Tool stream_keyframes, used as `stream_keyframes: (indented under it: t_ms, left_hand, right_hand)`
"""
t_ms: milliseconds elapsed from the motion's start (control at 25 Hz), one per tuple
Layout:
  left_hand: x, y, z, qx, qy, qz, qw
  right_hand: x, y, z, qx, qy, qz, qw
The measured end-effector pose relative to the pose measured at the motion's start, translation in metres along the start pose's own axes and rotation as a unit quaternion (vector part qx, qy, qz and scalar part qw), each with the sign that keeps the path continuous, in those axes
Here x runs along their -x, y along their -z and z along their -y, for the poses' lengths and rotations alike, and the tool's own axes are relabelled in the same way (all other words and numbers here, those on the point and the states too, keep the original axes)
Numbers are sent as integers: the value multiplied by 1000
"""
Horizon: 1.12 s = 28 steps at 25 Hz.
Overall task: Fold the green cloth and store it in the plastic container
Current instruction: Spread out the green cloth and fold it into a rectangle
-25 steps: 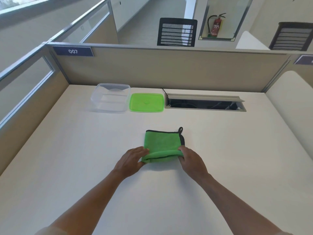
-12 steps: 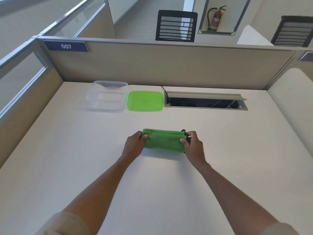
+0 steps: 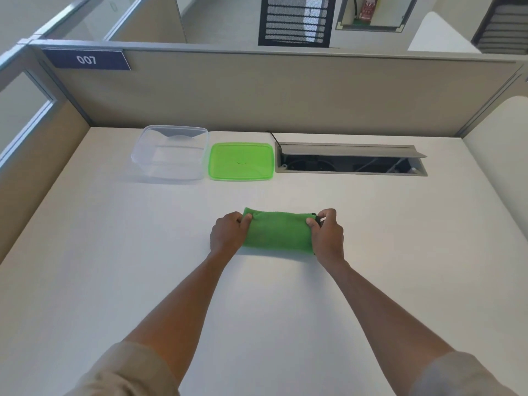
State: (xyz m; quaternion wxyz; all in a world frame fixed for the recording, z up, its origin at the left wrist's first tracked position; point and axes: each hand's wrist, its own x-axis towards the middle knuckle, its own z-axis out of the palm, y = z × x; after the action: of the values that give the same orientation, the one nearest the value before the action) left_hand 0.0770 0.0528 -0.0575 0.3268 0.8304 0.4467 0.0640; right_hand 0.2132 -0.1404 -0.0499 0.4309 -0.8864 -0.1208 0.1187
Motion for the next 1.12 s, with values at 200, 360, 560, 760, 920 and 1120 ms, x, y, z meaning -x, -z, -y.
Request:
stream_keyframes:
  t_ms: [200,360,560,760,920,1120]
  left_hand:
    - [-1,-9,3,-49,32,12,998]
    - [4,-11,-3,-115,-61,-89,988]
    - [17,-20,-16,-177,-326,-117,921]
    - [35,-42,-27,-259,-334,31,906]
    - [33,-47,-25,-280,-307,44,908]
    - [36,-48,-28,-274,-296,62,913]
  right_hand:
    - [-4,-11,-9,77,-5,12,997]
    - [-8,-14,-8,123,10,12,992]
    - [-11,-11,-11,119,5,19,993]
    - [-4,-2,4,169,75,-28,982]
    - [23,-16,16,202,289,27,935]
    - [38,-34,-8,249,286,137,915]
